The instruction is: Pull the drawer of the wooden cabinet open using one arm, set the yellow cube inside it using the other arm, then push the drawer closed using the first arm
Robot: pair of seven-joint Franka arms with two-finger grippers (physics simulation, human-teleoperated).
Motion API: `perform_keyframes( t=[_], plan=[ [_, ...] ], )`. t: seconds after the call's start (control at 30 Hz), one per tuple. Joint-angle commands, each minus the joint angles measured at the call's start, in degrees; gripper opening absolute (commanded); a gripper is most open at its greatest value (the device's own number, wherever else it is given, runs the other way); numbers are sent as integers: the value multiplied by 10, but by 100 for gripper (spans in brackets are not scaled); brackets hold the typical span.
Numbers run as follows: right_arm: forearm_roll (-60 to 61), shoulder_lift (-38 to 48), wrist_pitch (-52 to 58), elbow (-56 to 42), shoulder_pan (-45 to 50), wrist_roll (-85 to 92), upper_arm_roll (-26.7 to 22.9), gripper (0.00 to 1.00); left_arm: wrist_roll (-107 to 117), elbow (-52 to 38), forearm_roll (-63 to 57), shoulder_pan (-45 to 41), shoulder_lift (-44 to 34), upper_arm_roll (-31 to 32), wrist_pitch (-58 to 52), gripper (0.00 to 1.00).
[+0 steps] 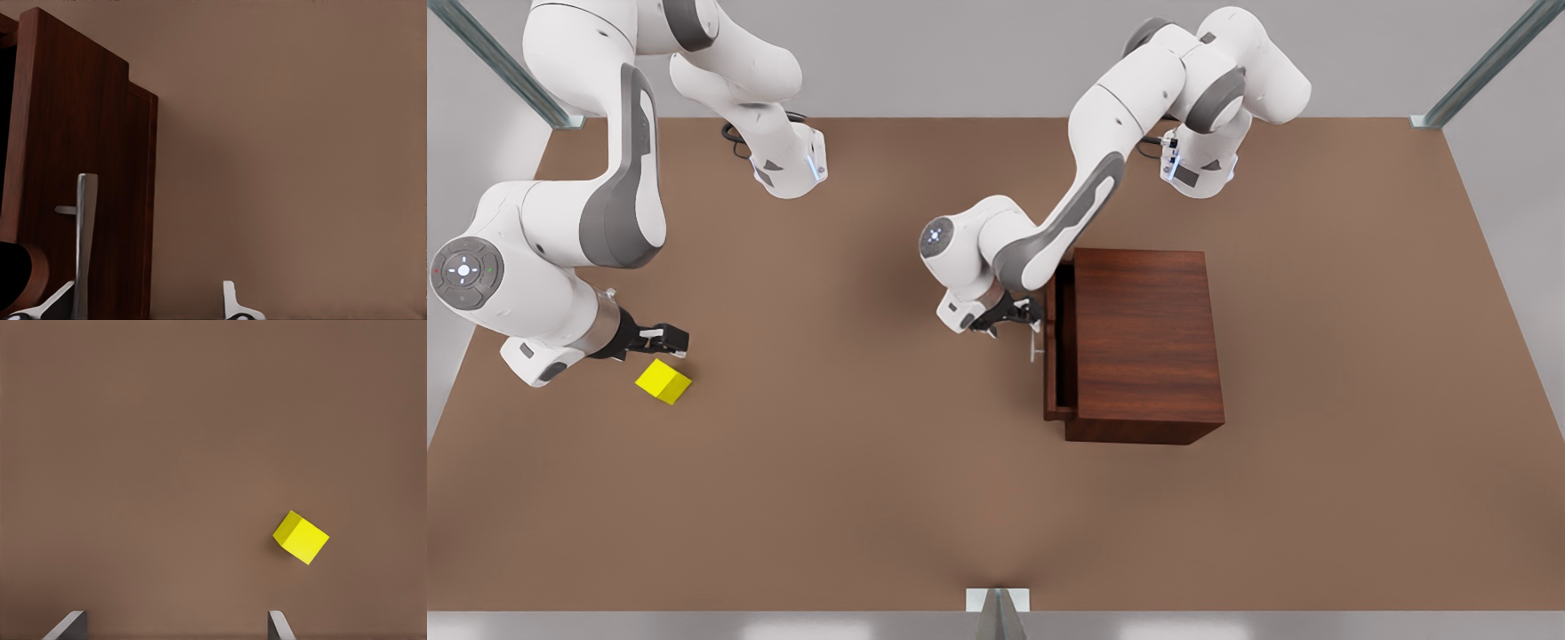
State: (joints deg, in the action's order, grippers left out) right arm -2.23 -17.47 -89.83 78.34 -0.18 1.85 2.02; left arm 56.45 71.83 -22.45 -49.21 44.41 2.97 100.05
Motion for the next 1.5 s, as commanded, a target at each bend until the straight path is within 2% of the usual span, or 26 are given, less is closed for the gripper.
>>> perform_keyframes(
  t=[0.0, 1.47],
  plan=[
    [0, 1, 1, 0, 0, 0, 0, 100, 14, 0, -1, -1, 0, 0, 1, 100],
    [0, 1, 0, -1, 0, 0, 0, 100, 36, -21, -5, -24, 16, -1, 34, 100]
  ],
)
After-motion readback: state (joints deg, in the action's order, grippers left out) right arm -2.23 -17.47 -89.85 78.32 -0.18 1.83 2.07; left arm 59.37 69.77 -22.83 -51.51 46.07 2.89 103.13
